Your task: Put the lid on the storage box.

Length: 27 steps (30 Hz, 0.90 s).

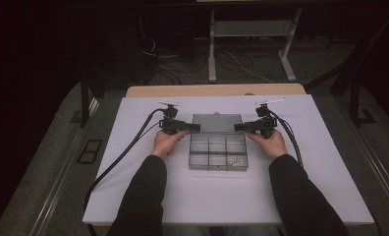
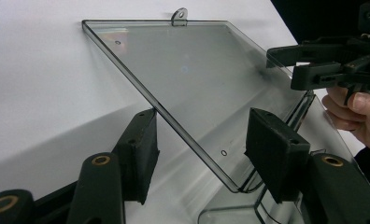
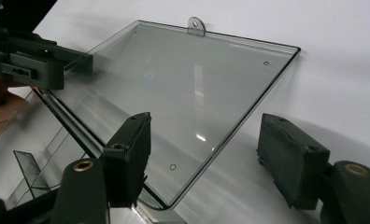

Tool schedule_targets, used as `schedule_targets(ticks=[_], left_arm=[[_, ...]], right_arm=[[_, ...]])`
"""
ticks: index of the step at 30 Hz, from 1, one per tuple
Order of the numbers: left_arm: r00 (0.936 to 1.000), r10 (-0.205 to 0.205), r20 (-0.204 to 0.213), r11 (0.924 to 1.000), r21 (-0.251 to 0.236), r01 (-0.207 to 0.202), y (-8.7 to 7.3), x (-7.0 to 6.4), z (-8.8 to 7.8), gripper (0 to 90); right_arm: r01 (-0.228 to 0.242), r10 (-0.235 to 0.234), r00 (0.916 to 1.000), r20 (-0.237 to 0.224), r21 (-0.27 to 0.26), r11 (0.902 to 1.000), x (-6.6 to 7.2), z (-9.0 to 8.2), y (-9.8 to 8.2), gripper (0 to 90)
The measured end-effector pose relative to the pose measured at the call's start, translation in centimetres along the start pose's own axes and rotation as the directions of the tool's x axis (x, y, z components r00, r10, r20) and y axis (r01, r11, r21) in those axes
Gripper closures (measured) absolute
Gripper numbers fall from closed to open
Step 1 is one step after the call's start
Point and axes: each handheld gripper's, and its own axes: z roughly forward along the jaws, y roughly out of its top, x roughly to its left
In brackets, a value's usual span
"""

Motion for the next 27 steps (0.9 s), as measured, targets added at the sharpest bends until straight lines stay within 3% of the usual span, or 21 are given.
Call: schedule_targets(ticks=[16, 23, 27], left_arm=[[0.9971, 0.054, -0.053, 0.9959, -0.07, -0.058, -0.5, -1.2, -1.0, 58.2], [0.9937, 0.083, -0.076, 0.9929, -0.079, -0.089, -0.8, -1.8, -1.6, 63.2], [0.9922, 0.095, -0.081, 0.9904, -0.093, -0.103, -1.0, -2.0, -2.0, 65.9]], right_arm=[[-0.003, 0.002, 0.9999, -0.014, -0.02, 0.9998, 0.0, -0.1, 0.2, 38.1], [-0.001, 0.0, 0.999, -0.045, -0.036, 0.9993, 0.2, 0.1, 0.4, 44.4], [0.027, -0.03, 0.998, -0.056, -0.045, 0.9986, 0.4, 0.0, 0.4, 49.6]])
